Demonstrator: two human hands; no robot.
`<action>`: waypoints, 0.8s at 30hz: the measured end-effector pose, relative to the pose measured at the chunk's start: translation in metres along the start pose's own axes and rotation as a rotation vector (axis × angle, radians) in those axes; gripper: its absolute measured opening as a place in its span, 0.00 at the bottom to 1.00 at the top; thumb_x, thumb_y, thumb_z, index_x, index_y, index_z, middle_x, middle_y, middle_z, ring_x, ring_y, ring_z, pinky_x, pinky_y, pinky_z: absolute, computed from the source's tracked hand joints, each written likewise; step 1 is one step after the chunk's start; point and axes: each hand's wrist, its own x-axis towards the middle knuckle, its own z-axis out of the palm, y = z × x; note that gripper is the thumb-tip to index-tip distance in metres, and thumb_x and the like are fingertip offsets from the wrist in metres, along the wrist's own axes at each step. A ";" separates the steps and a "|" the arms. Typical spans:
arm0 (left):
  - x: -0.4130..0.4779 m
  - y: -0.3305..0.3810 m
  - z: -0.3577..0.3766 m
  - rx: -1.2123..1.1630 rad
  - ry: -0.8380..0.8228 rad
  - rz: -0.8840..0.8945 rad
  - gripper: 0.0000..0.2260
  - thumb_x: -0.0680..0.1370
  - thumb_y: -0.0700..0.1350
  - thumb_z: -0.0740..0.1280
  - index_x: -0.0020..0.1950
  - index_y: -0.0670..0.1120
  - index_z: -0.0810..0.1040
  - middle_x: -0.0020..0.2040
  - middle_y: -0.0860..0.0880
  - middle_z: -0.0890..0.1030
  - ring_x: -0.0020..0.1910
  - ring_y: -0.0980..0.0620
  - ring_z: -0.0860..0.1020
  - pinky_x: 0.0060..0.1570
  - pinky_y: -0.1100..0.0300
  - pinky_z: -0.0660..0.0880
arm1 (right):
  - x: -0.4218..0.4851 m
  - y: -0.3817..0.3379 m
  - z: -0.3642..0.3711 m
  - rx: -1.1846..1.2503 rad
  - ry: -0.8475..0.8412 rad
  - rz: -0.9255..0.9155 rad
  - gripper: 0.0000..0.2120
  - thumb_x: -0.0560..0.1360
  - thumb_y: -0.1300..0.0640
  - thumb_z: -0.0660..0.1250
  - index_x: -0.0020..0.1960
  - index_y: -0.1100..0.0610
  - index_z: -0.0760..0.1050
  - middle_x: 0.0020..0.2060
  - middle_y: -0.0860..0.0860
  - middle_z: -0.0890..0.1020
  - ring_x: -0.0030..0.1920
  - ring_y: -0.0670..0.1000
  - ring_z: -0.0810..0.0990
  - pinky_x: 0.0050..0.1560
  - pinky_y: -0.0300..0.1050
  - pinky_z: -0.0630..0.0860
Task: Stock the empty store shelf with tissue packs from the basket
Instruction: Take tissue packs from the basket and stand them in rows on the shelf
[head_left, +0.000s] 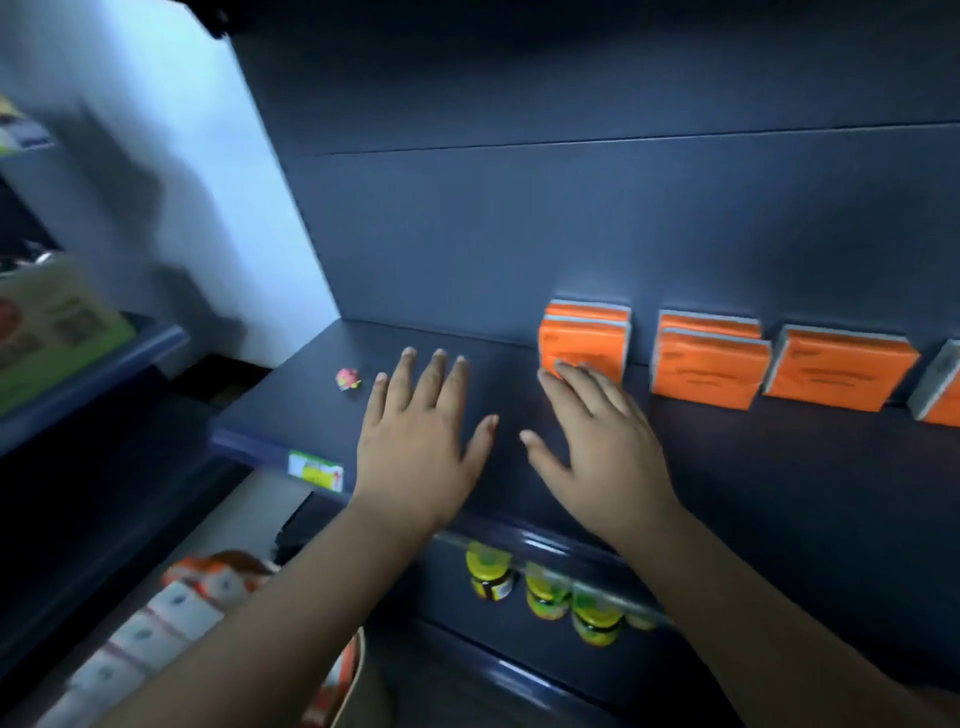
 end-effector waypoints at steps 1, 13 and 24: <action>-0.018 -0.018 -0.009 0.038 -0.021 -0.026 0.32 0.81 0.64 0.53 0.78 0.45 0.70 0.77 0.43 0.72 0.80 0.37 0.63 0.77 0.38 0.61 | -0.005 -0.021 0.007 0.038 -0.044 -0.017 0.31 0.79 0.41 0.63 0.77 0.57 0.70 0.76 0.53 0.72 0.76 0.58 0.68 0.76 0.56 0.66; -0.229 -0.188 -0.096 0.126 -0.294 -0.497 0.37 0.80 0.68 0.41 0.83 0.52 0.61 0.82 0.49 0.64 0.84 0.43 0.53 0.81 0.43 0.48 | -0.068 -0.249 0.067 0.253 -0.478 -0.129 0.32 0.82 0.39 0.58 0.80 0.56 0.64 0.79 0.52 0.67 0.80 0.54 0.61 0.80 0.51 0.59; -0.299 -0.246 -0.091 -0.127 -0.649 -0.749 0.27 0.83 0.65 0.56 0.74 0.50 0.73 0.70 0.46 0.77 0.68 0.43 0.75 0.63 0.46 0.75 | -0.114 -0.317 0.089 0.188 -0.854 0.012 0.20 0.77 0.37 0.62 0.63 0.47 0.77 0.59 0.47 0.81 0.59 0.55 0.80 0.55 0.53 0.80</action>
